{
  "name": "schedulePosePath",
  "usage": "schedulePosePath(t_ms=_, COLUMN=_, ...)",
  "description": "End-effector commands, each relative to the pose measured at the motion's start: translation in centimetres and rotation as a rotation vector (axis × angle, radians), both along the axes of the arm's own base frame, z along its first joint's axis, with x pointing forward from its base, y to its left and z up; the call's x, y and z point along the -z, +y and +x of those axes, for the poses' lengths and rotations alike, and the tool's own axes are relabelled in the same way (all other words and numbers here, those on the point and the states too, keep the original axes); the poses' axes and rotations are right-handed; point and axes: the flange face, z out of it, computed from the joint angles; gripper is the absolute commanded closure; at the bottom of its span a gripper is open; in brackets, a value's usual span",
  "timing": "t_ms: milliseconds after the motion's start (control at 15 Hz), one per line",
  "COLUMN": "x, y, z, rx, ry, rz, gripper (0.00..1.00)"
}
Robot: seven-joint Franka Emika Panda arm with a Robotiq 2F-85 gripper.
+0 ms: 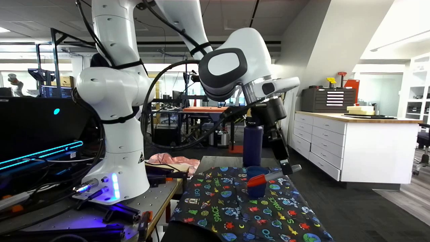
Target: Put the pen in the cup
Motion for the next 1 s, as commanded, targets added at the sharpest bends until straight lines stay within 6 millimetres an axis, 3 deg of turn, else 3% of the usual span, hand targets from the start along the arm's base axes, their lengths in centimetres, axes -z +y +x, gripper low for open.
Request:
schedulePosePath(t_ms=0, x=-2.3, y=0.2, z=-1.5, rx=0.026, ry=-0.074, rz=-0.012, gripper=0.93)
schedulePosePath(t_ms=800, x=-5.4, y=2.9, z=-3.8, rx=0.102, ry=-0.207, rz=0.015, gripper=0.93)
schedulePosePath(t_ms=867, x=-5.9, y=3.0, z=-2.2, rx=0.105, ry=-0.215, rz=0.017, gripper=0.93)
schedulePosePath(t_ms=933, x=-6.1, y=3.3, z=-2.2, rx=0.105, ry=-0.223, rz=0.017, gripper=0.93)
